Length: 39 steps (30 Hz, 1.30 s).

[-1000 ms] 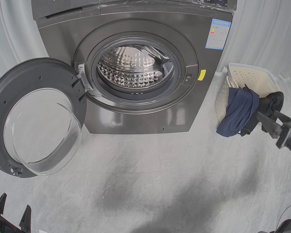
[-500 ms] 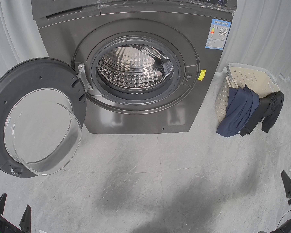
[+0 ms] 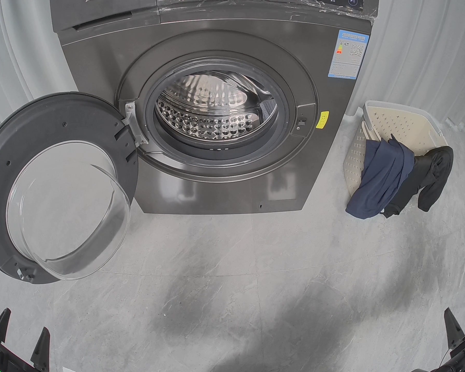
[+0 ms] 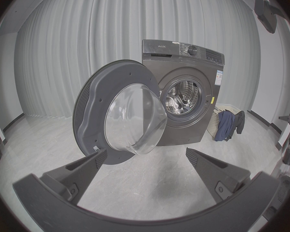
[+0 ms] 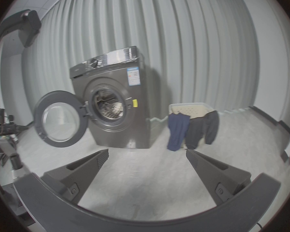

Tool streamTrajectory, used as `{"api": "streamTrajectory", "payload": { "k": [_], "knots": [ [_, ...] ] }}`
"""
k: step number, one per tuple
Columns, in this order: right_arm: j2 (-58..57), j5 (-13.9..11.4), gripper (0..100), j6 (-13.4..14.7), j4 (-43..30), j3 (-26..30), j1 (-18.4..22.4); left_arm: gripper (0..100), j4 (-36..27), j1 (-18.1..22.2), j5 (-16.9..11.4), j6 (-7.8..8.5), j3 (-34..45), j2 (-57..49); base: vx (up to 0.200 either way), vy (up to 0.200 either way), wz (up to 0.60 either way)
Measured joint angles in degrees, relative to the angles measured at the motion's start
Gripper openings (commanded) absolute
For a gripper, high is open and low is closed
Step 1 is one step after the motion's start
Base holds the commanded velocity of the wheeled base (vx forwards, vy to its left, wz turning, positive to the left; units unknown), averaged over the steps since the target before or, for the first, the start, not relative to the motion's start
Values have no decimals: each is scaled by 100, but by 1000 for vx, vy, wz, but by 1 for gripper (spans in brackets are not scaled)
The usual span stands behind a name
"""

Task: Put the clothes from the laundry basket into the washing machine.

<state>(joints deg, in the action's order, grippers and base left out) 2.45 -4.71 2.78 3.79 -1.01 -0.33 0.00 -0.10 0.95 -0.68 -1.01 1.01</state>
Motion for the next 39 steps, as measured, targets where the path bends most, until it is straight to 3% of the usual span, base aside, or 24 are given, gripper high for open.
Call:
{"api": "streamTrajectory", "payload": {
  "k": [2, 6, 10, 18, 23, 39],
  "knots": [
    [-67, 413, 100, 77, -67, 0, 9, 100, 0, 0, 0, 2, 0, 0, 0, 0, 0],
    [-135, 647, 100, 258, -134, 0, 30, 100, 0, 0, 6, 4, 0, 0, 0, 0, 0],
    [-168, 675, 100, 15, -246, 2, 35, 100, 0, 0, 2, 2, 0, 0, 0, 0, 0],
    [-185, 686, 100, -40, -267, 2, 40, 100, -5, 0, 6, 33, 0, 0, 0, -25, 0],
    [-185, 482, 100, -343, -341, 2, 44, 100, -11, 7, 22, 50, 0, 0, 0, -200, 0],
    [-183, 439, 100, -356, -357, 0, 33, 100, 0, -6, 41, -62, 0, 0, 0, -200, 0]
  ]
}}
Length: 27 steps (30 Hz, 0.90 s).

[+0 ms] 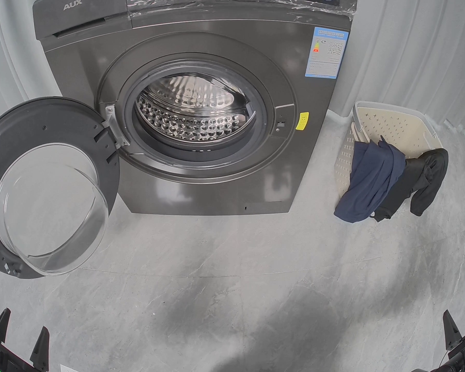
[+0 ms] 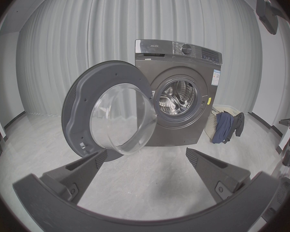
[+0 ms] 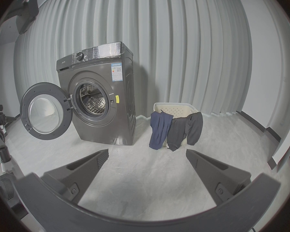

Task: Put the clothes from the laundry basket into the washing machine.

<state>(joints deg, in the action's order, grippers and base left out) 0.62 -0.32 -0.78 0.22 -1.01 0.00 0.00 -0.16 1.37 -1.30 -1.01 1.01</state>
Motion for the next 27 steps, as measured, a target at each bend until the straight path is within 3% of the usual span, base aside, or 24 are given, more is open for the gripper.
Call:
{"api": "streamTrajectory", "payload": {
  "k": [14, 23, 27],
  "knots": [
    [6, 7, 100, 12, 0, 0, 0, 100, 0, 0, 7, -26, 0, 0, 0, -200, 0],
    [11, 0, 100, 13, 2, 0, 0, 100, -2, 0, -2, -24, 0, 0, 0, 0, 0],
    [11, 0, 100, 18, 0, 0, 0, 100, 0, -2, -4, -24, 0, 0, 0, -200, 0]
  ]
}}
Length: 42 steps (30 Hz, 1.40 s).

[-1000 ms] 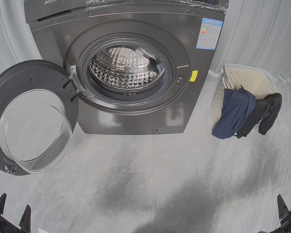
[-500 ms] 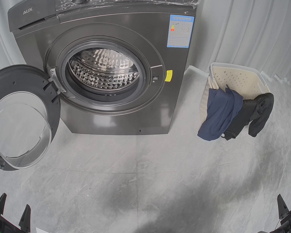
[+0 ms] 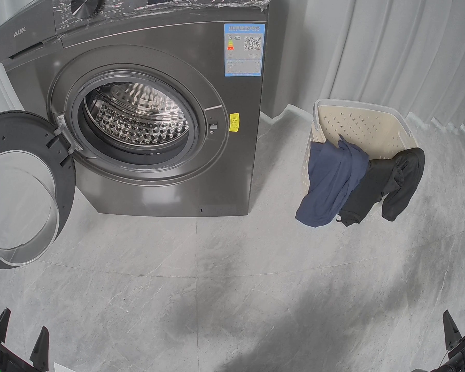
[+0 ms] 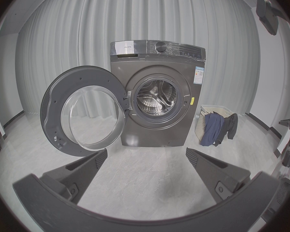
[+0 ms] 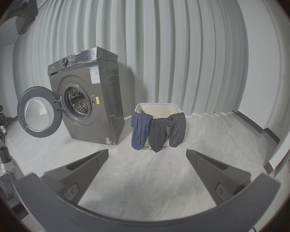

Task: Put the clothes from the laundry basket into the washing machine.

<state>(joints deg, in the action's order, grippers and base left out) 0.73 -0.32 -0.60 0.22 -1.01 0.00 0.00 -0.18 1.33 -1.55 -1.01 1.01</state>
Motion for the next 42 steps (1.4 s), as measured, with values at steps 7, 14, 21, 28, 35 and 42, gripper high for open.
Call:
{"api": "streamTrajectory", "payload": {
  "k": [7, 14, 21, 28, 35, 42],
  "knots": [
    [4, -4, 100, -6, 0, 0, 0, 100, 0, -2, -7, -9, 0, 0, 0, -200, 0],
    [4, -1, 100, 6, 0, 0, 0, 100, 0, 2, -11, -17, 0, 0, 0, -114, 0],
    [6, 7, 100, 20, 2, 0, 0, 100, -2, 2, -22, -20, 0, 0, 29, 0, 0],
    [9, 7, 100, 27, 0, 0, 10, 100, 0, -4, -21, -28, 0, 0, 200, 0, 0],
    [11, 18, 100, 0, 0, 0, -2, 100, 0, 2, -35, -9, 0, 0, 200, 0, 0],
    [11, 7, 100, -6, 2, 2, -2, 100, 0, -2, -49, -9, 0, 0, 86, 0, 0]
  ]
}}
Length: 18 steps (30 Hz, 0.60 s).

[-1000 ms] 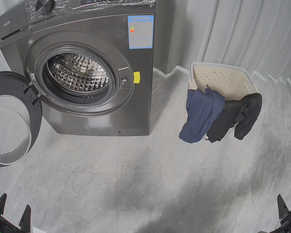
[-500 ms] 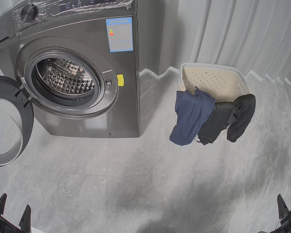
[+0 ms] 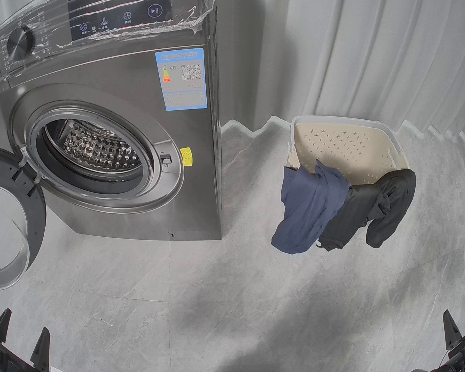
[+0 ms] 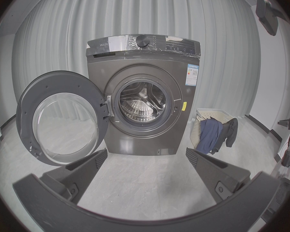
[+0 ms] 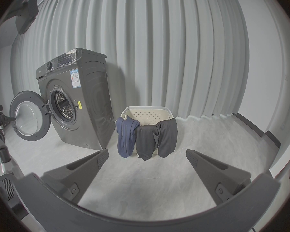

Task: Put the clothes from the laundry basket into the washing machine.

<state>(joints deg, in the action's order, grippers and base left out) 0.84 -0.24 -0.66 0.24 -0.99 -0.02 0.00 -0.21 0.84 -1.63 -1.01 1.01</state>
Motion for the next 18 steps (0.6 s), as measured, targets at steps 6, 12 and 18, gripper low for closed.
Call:
{"api": "streamTrajectory", "payload": {
  "k": [6, 12, 18],
  "knots": [
    [1, 0, 100, -7, 0, 0, -7, 100, 0, 2, 22, 0, 0, 0, 0, -133, 0],
    [4, 0, 100, -7, -2, 0, 0, 100, 0, 0, 30, -13, 0, 0, 0, -200, 0],
    [4, 0, 100, -10, -2, 0, -7, 100, -10, 0, -5, -11, 0, 0, 0, -200, 0]
  ]
}}
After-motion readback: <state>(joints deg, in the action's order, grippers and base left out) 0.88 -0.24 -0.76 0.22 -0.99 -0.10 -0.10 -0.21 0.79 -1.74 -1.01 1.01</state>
